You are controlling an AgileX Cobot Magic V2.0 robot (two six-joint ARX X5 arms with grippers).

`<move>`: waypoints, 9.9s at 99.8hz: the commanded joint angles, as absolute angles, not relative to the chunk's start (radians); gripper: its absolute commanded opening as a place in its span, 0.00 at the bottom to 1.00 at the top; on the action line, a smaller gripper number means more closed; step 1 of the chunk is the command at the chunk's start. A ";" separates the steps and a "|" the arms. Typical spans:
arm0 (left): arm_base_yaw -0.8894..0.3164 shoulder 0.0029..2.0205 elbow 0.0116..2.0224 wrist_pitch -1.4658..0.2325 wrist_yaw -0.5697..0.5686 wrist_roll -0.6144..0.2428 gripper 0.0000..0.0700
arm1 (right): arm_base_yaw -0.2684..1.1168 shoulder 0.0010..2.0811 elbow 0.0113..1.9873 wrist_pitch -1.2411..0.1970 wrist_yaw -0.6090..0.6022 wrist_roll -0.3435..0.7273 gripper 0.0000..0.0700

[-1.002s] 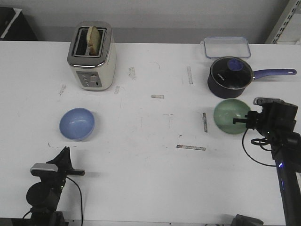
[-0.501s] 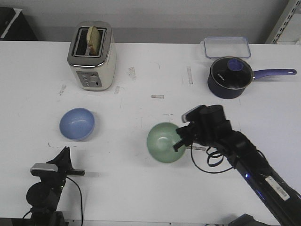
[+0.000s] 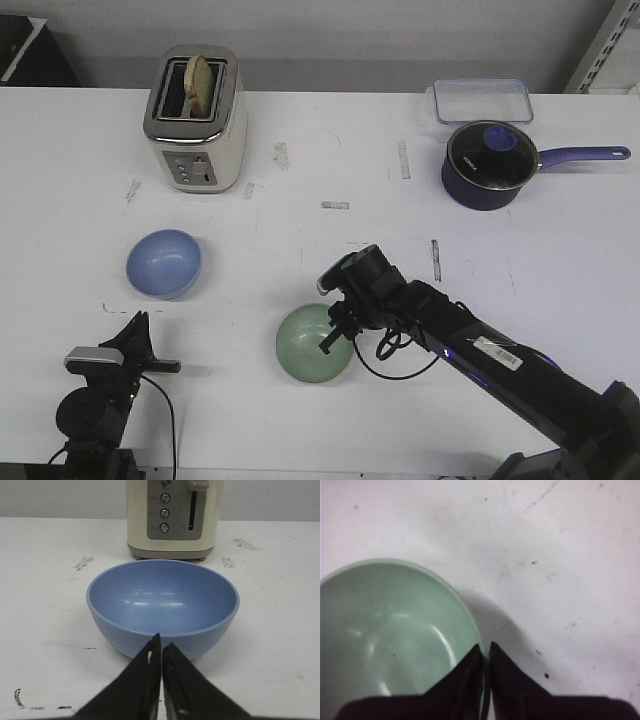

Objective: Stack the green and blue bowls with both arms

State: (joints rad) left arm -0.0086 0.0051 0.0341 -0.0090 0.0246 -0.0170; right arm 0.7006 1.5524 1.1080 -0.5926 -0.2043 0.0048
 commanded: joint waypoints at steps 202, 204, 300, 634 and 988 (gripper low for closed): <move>-0.007 0.406 0.777 -0.297 0.022 -0.064 0.09 | 0.135 0.429 0.504 -0.405 0.008 -0.047 0.01; -0.007 0.441 0.817 -0.320 0.022 -0.057 0.14 | 0.135 0.429 0.504 -0.405 0.008 -0.047 0.01; 0.151 1.480 1.240 -0.739 -0.008 -0.102 0.70 | 0.135 0.429 0.504 -0.431 0.000 -0.047 0.01; -0.366 1.345 1.612 -0.973 -0.108 -0.086 0.00 | 0.135 0.429 0.504 -0.419 0.001 -0.048 0.01; 0.033 0.003 0.013 0.049 0.033 0.051 0.00 | 0.046 0.324 0.443 -0.300 0.030 -0.150 0.01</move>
State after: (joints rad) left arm 0.0334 0.0051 0.0341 0.0376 0.0319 0.0582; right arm 0.0765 0.3515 0.4812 -0.3428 0.0246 -0.1173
